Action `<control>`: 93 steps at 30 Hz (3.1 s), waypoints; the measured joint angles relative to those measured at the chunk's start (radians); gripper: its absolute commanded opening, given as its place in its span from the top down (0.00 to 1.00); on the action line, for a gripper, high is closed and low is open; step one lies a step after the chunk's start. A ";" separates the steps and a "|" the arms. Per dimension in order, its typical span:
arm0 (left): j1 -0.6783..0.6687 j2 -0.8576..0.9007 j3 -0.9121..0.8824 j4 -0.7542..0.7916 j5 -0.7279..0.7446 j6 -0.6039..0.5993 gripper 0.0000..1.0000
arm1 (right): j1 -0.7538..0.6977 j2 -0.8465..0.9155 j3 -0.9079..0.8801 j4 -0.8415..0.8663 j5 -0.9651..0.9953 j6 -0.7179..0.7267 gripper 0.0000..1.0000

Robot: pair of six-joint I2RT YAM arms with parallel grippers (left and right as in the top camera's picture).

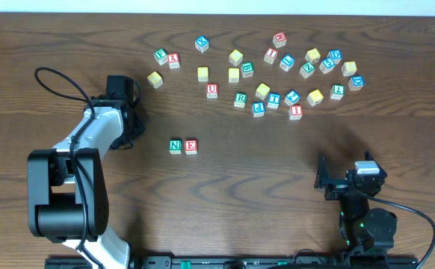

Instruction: Spell out NEURIPS

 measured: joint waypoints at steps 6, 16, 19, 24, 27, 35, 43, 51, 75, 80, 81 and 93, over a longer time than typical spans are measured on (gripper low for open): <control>0.000 0.000 0.000 0.000 0.003 0.000 0.57 | 0.000 0.000 0.000 0.000 0.000 0.000 0.01; 0.000 0.000 0.000 0.000 0.003 0.001 0.61 | 0.000 0.000 0.000 0.000 0.000 0.000 0.01; 0.000 0.000 0.000 0.000 0.004 0.001 0.61 | 0.000 0.000 0.000 0.000 0.000 0.000 0.01; 0.000 0.000 0.000 0.000 0.005 0.000 0.67 | 0.000 0.000 0.000 0.000 0.000 0.000 0.01; 0.000 0.000 0.000 0.000 0.006 0.000 0.68 | 0.000 0.000 0.000 0.000 0.000 0.000 0.01; 0.000 -0.001 0.000 -0.001 0.007 0.018 0.68 | 0.000 0.000 0.000 0.000 0.000 0.000 0.01; 0.000 -0.031 0.000 -0.005 0.046 0.097 0.68 | 0.000 0.000 0.000 0.000 0.000 0.000 0.01; 0.000 -0.151 0.000 -0.001 0.195 0.258 0.68 | 0.000 0.000 0.000 0.000 0.000 0.000 0.01; -0.047 -0.188 0.026 0.077 0.620 0.659 0.68 | 0.000 0.000 0.000 0.000 0.000 0.000 0.01; -0.111 -0.188 0.106 0.086 0.625 0.713 0.71 | 0.000 0.000 0.000 0.000 0.000 0.000 0.01; -0.122 -0.188 0.123 0.087 0.628 0.725 0.71 | 0.000 0.000 0.000 0.000 0.000 0.000 0.01; -0.203 -0.145 0.222 0.092 0.639 0.859 0.72 | 0.000 0.000 0.000 0.000 0.000 0.000 0.01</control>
